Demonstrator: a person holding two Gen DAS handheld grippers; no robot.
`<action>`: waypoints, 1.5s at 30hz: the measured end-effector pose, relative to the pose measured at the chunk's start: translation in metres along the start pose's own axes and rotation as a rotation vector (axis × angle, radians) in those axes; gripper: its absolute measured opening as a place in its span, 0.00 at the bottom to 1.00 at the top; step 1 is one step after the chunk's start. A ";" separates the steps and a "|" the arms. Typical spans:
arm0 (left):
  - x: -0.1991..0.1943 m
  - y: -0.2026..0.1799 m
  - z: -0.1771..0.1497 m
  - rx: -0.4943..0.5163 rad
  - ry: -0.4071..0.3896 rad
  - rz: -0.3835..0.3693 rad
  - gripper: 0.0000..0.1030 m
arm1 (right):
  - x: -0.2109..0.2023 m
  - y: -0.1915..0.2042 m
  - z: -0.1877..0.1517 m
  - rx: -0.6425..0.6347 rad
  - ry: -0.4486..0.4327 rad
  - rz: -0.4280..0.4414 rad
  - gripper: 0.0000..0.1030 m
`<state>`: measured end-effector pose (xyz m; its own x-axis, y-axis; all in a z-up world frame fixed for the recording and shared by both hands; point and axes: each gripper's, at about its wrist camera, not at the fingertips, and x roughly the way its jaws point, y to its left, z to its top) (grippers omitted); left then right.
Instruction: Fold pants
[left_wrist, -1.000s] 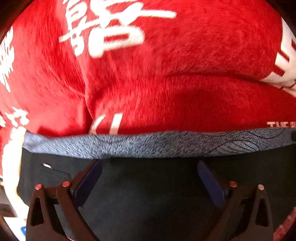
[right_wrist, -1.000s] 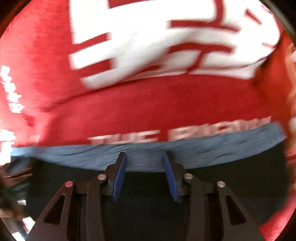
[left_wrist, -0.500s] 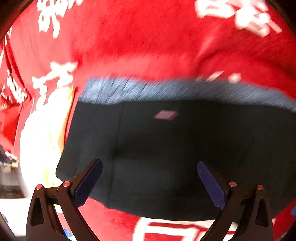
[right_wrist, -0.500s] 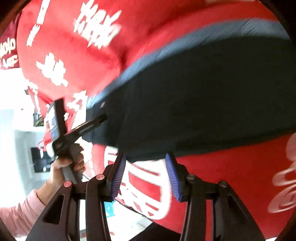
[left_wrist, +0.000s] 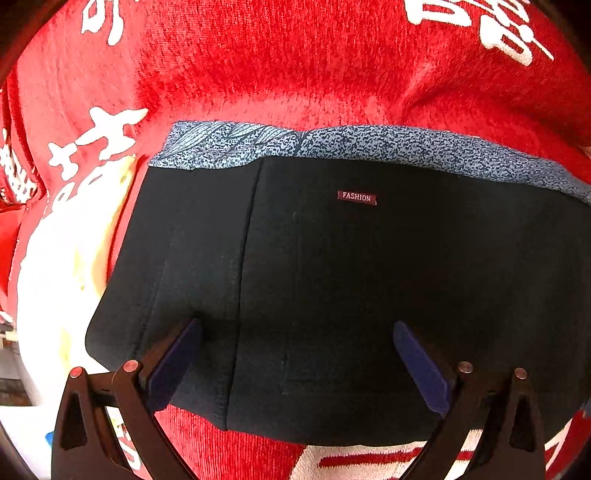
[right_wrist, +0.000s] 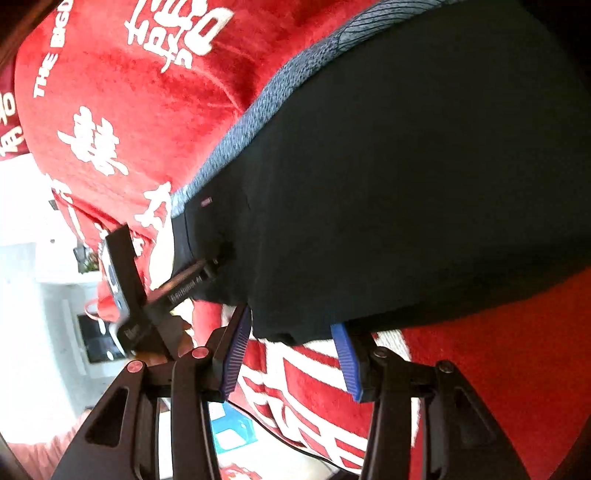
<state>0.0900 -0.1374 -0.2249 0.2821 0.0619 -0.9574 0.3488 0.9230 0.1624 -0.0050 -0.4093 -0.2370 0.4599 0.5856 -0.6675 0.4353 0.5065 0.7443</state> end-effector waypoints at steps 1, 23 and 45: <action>0.006 0.010 0.001 0.003 -0.003 -0.005 1.00 | 0.001 0.001 0.003 0.012 -0.010 0.007 0.47; -0.023 -0.009 0.002 0.104 -0.001 -0.035 1.00 | -0.053 0.007 -0.024 -0.173 0.006 -0.327 0.16; -0.023 -0.077 0.018 0.022 0.112 -0.102 1.00 | -0.097 -0.028 0.041 -0.224 -0.148 -0.532 0.39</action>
<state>0.0731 -0.2169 -0.2110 0.1428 0.0116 -0.9897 0.3908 0.9180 0.0672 -0.0298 -0.5059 -0.1938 0.3339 0.1284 -0.9338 0.4689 0.8368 0.2828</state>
